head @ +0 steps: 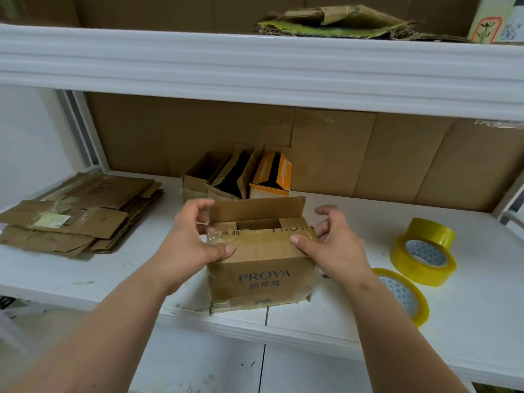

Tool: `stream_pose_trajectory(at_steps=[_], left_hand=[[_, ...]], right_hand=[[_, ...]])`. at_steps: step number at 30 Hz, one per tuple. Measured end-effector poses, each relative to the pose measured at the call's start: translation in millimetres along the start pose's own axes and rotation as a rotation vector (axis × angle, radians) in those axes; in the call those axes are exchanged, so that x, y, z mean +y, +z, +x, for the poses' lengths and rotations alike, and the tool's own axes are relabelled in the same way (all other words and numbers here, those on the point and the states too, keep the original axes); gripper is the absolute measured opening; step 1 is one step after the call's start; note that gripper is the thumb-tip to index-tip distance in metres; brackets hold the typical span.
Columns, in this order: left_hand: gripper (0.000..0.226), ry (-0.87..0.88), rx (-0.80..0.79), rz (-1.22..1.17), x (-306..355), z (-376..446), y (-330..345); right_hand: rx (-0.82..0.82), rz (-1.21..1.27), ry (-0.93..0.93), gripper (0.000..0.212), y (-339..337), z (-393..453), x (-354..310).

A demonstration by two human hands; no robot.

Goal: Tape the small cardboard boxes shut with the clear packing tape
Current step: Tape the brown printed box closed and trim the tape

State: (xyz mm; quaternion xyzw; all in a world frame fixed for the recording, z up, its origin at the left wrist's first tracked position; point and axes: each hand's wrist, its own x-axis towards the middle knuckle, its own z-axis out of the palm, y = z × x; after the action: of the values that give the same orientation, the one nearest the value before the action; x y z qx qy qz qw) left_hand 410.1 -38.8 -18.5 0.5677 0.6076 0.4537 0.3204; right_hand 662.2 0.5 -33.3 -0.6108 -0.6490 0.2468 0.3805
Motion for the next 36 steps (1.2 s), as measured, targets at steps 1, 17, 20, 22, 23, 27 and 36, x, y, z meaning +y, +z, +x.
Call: stream_pose_trajectory(at_steps=[1, 17, 20, 22, 23, 27, 36], left_hand=[[0.097, -0.008, 0.018, 0.030, -1.2, 1.0, 0.7], [0.035, 0.085, -0.092, 0.169, -26.6, 22.1, -0.6], [0.037, 0.132, -0.102, 0.215, -31.5, 18.3, 3.8], [0.037, 0.107, -0.121, 0.116, -32.6, 15.6, 9.2], [0.038, 0.086, -0.126, 0.047, -32.2, 13.8, 12.6], [0.037, 0.065, -0.096, -0.066, -29.7, 11.6, 20.5], [0.041, 0.112, -0.199, -0.105, -19.5, 2.4, 37.1]], right_hand=[[-0.003, -0.026, -0.004, 0.077, 0.1, 2.3, 0.1], [-0.130, 0.193, -0.103, 0.023, 18.1, 9.3, 7.7], [-0.136, 0.207, -0.098, 0.026, 20.4, 7.8, 10.1], [-0.153, 0.243, -0.076, 0.033, 22.4, 7.1, 11.7], [-0.156, 0.289, -0.048, 0.037, 23.8, 6.4, 11.8], [-0.138, 0.492, 0.106, 0.037, 31.8, 3.4, 7.7], [-0.055, 0.506, 0.209, 0.030, 6.6, -17.3, 16.0]])
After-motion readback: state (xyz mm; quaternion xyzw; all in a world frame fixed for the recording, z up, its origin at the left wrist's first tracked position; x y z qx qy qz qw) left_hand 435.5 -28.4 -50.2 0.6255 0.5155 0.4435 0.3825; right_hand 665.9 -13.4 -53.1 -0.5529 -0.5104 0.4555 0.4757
